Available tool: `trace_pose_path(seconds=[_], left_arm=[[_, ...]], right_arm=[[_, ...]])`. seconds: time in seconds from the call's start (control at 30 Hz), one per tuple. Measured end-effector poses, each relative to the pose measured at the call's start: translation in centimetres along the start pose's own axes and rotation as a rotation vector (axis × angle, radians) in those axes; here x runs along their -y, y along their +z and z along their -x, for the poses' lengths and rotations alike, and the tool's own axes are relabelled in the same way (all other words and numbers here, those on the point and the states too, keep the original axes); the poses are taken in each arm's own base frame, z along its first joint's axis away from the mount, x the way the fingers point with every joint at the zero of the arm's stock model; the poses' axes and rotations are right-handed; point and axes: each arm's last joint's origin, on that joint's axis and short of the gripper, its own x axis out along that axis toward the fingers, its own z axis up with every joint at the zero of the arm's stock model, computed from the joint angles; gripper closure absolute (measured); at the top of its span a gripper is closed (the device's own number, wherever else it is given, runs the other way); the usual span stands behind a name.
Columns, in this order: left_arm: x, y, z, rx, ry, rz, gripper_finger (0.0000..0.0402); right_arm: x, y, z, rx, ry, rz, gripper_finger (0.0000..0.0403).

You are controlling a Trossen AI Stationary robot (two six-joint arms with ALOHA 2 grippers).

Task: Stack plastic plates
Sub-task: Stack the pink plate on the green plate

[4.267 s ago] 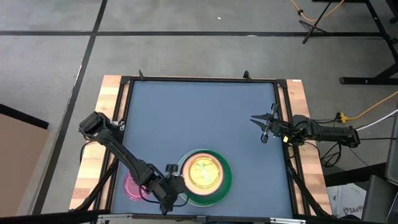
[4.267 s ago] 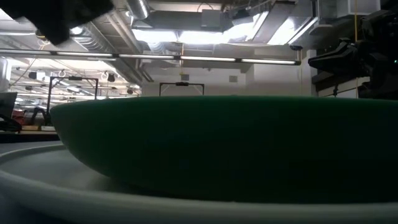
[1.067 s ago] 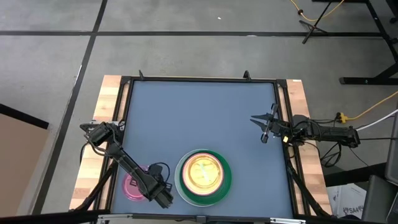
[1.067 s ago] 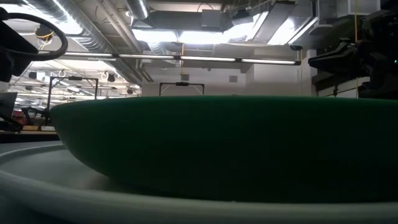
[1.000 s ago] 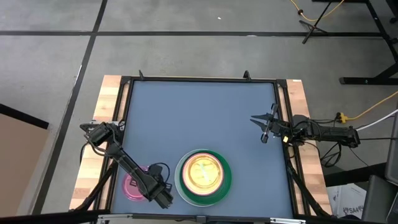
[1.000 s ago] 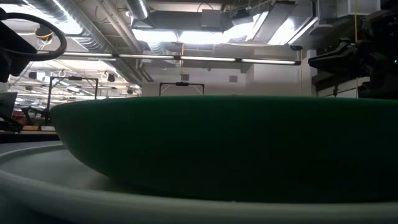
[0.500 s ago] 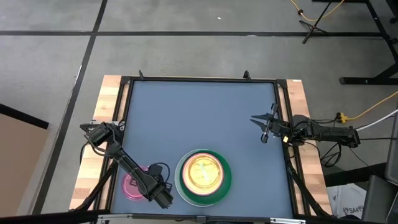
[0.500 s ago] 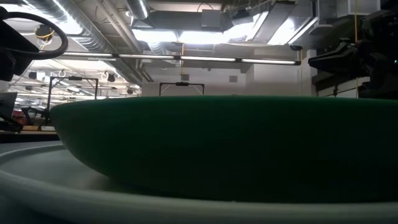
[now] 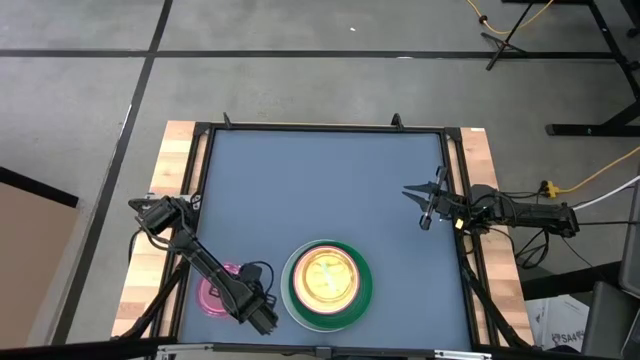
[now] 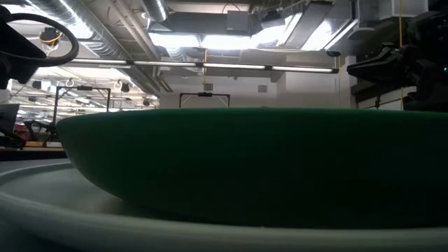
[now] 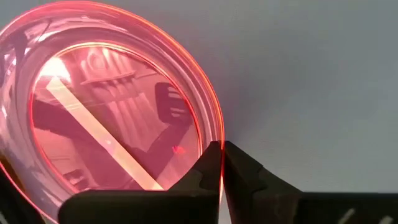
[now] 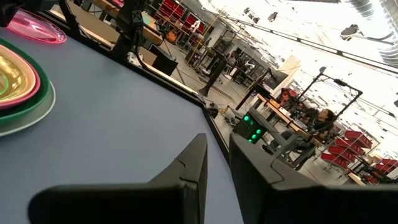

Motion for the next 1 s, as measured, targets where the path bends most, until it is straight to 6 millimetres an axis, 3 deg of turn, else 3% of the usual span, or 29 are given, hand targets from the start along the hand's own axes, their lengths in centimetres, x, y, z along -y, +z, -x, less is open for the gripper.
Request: trace_pose_path(seconds=[0.27, 0.6, 1.0], left_arm=[[-0.1, 0.1, 0.3, -0.005, -0.005, -0.054, 0.0401], [-0.7, 1.0, 2.1, 0.092, -0.069, -0.076, 0.0401], [-1.2, 4.7, 4.3, 0.202, -0.057, -0.223, 0.0401]], right_arm=[[0.0, 0.0, 0.0, 0.0, 0.0, 0.0, 0.0341], [0.0, 0.0, 0.0, 0.0, 0.0, 0.0, 0.0341], [0.0, 0.0, 0.0, 0.0, 0.0, 0.0, 0.0341]])
